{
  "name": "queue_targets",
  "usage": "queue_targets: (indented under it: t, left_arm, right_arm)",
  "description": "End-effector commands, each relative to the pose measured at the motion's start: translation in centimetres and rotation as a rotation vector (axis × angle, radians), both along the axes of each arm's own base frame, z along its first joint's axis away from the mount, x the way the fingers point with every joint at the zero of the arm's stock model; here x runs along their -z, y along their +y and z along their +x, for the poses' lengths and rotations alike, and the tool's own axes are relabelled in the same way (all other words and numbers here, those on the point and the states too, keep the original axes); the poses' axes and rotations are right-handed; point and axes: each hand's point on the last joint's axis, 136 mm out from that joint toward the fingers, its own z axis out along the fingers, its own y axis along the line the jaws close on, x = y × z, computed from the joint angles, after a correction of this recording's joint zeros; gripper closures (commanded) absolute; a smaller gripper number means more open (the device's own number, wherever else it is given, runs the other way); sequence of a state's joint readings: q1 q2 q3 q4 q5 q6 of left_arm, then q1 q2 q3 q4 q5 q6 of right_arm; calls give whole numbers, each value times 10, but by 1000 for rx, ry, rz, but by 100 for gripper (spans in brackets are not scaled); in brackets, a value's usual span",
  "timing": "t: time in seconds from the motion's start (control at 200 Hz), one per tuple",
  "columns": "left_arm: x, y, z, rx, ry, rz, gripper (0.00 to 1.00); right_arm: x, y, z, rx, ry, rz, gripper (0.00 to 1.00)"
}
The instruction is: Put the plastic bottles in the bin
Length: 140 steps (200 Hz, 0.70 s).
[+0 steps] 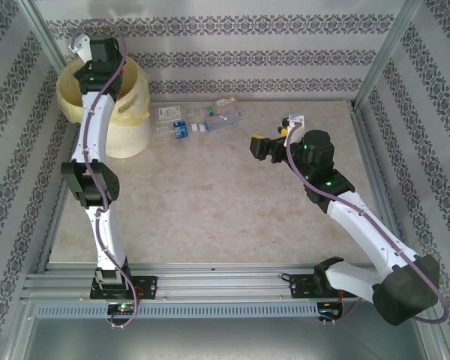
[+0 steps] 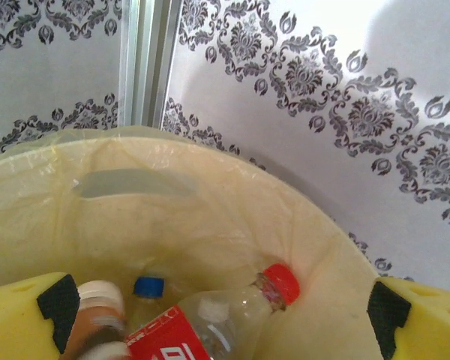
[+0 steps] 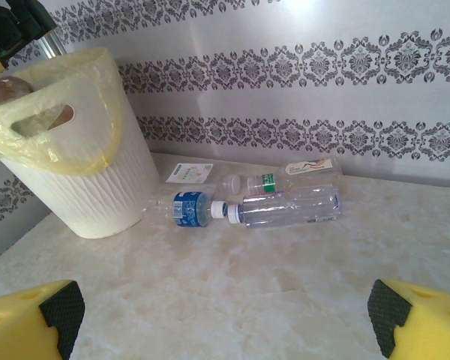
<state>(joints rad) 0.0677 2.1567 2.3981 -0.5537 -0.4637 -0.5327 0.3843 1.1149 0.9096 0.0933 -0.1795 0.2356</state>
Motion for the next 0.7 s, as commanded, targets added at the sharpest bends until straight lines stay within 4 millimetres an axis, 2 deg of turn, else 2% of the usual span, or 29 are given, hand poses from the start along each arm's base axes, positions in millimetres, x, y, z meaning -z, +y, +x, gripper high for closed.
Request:
queue_targets:
  t: [0.0,0.27,0.53,0.694]
  left_arm:
    - [-37,-2,-22,19,-63,-16,0]
    - [-38,-21,-23,102,-58,-35,0]
    - [-44,-61,-22,210,-44,-7,0]
    - [-45,-101,-23,306,-39,8,0]
  right_arm:
    - [-20,-1,-4,6,-50,11,2]
    - [-23,-6,-7,30,-59,19,2]
    - [-20,-17,-6,88,-58,21,2]
    - [-13,-32,3,177,-27,52,2]
